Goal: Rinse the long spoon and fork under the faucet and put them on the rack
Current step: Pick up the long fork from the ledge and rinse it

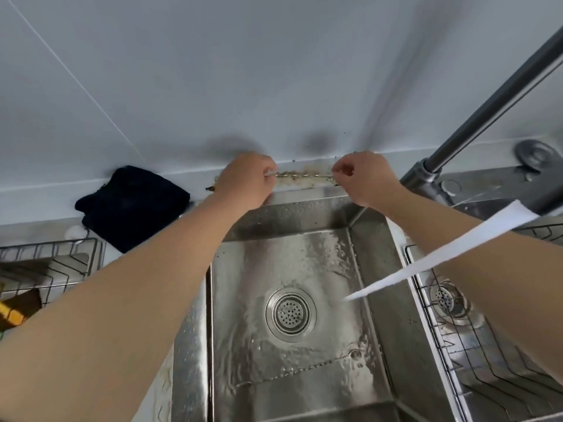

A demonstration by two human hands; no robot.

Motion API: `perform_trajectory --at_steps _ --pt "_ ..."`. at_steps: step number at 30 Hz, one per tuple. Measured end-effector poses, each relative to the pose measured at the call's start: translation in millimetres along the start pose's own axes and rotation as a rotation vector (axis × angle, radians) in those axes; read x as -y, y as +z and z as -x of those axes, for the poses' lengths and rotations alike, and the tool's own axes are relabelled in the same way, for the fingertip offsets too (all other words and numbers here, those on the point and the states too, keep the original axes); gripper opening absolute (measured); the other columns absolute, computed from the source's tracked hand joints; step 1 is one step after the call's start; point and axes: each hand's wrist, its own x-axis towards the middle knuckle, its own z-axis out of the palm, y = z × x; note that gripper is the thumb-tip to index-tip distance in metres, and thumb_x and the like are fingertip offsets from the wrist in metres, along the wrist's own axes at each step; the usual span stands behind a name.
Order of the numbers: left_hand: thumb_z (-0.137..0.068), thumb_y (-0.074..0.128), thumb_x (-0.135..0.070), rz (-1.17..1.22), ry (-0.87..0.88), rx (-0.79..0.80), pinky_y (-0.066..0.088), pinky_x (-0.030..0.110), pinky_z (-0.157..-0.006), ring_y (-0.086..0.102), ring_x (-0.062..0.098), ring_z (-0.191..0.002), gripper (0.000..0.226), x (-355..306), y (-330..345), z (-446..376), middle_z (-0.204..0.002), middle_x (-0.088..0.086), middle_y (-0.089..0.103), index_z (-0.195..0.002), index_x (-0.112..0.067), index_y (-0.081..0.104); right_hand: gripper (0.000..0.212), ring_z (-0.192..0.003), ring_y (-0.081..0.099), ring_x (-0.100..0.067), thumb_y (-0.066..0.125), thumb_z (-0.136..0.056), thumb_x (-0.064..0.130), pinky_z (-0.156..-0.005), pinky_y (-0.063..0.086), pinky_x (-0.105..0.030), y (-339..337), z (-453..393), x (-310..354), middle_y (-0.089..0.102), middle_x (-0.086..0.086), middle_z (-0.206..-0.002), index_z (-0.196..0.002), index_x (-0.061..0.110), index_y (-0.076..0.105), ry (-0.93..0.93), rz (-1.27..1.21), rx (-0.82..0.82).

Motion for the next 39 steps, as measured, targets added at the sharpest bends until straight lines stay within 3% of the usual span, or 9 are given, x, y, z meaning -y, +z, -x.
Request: perform_trajectory --at_steps 2,4,9,14,19,24,27,30,39 --pt "-0.094 0.056 -0.021 -0.138 0.053 0.005 0.049 0.037 -0.085 0.061 0.028 -0.104 0.022 2.9 2.4 -9.4 -0.112 0.006 0.068 -0.111 -0.017 0.07 0.026 -0.108 0.059 -0.025 0.052 -0.097 0.023 -0.09 0.046 -0.031 4.3 -9.7 2.1 0.064 -0.005 -0.12 -0.116 0.019 0.069 -0.105 0.197 0.05" --pt "-0.091 0.057 -0.018 -0.26 0.081 0.048 0.046 0.033 -0.072 0.061 0.031 -0.097 0.017 4.6 4.6 -17.0 -0.096 0.007 0.066 -0.096 -0.017 0.073 0.027 -0.111 0.057 -0.028 0.051 -0.098 0.022 -0.091 0.046 -0.034 9.2 -16.9 3.6 0.06 -0.007 -0.123 -0.12 0.019 0.067 -0.168 0.329 0.084" --pt "-0.082 0.056 -0.003 -0.374 0.091 0.086 0.051 0.032 -0.06 0.062 0.029 -0.075 0.02 5.5 7.6 -23.5 -0.078 0.005 0.066 -0.069 -0.014 0.067 0.024 -0.09 0.063 -0.024 0.061 -0.088 0.005 -0.073 0.052 -0.029 20.1 -26.9 4.2 0.065 -0.004 -0.103 -0.101 0.021 0.074 -0.177 0.481 0.102" --pt "-0.082 0.055 0.002 -0.431 0.177 0.083 0.038 0.031 -0.056 0.052 0.027 -0.067 0.024 2.6 5.0 -16.5 -0.07 0.005 0.054 -0.067 -0.016 0.056 0.017 -0.08 0.056 -0.022 0.06 -0.09 0.007 -0.066 0.044 -0.03 20.4 -29.1 -1.8 0.059 -0.005 -0.096 -0.097 0.016 0.073 -0.222 0.441 0.073" --pt "-0.088 0.052 0.003 -0.419 0.225 0.066 0.035 0.031 -0.059 0.051 0.024 -0.067 0.02 -2.2 2.5 -3.3 -0.076 0.005 0.056 -0.082 -0.011 0.064 0.021 -0.096 0.056 -0.027 0.052 -0.096 0.022 -0.081 0.047 -0.038 6.1 -24.4 -8.0 0.057 -0.008 -0.104 -0.1 0.011 0.069 -0.288 0.362 0.164" --pt "-0.09 0.047 0.004 -0.371 0.233 0.072 0.036 0.032 -0.059 0.048 0.021 -0.063 0.029 -7.9 -4.9 15.2 -0.071 -0.002 0.045 -0.073 -0.019 0.044 0.018 -0.099 0.053 -0.023 0.054 -0.095 0.025 -0.086 0.044 -0.037 -11.5 -5.2 -14.2 0.054 -0.002 -0.099 -0.096 0.014 0.069 -0.352 0.272 0.163" --pt "-0.092 0.049 0.0 -0.32 0.252 0.041 0.048 0.039 -0.061 0.053 0.022 -0.062 0.028 -9.0 -8.1 36.6 -0.071 -0.001 0.052 -0.071 -0.019 0.048 0.01 -0.099 0.053 -0.019 0.058 -0.093 0.028 -0.091 0.044 -0.039 -20.8 10.9 -14.6 0.053 0.005 -0.097 -0.089 0.022 0.065 -0.359 0.221 0.22" --pt "-0.09 0.054 -0.001 -0.256 0.292 0.006 0.048 0.044 -0.058 0.052 0.026 -0.062 0.021 -8.3 -8.9 59.7 -0.067 0.005 0.056 -0.071 -0.01 0.056 0.008 -0.099 0.052 -0.014 0.061 -0.092 0.03 -0.091 0.042 -0.033 -29.2 28.3 -14.8 0.054 0.011 -0.097 -0.085 0.026 0.062 -0.352 0.157 0.266" --pt "-0.09 0.062 -0.007 -0.147 0.304 -0.065 0.051 0.036 -0.06 0.061 0.026 -0.068 0.009 -18.4 -16.1 115.3 -0.079 0.007 0.066 -0.084 -0.008 0.069 0.01 -0.09 0.059 -0.006 0.065 -0.091 0.028 -0.083 0.044 -0.026 -50.1 67.9 -4.5 0.065 0.013 -0.093 -0.092 0.024 0.074 -0.27 0.013 0.413"
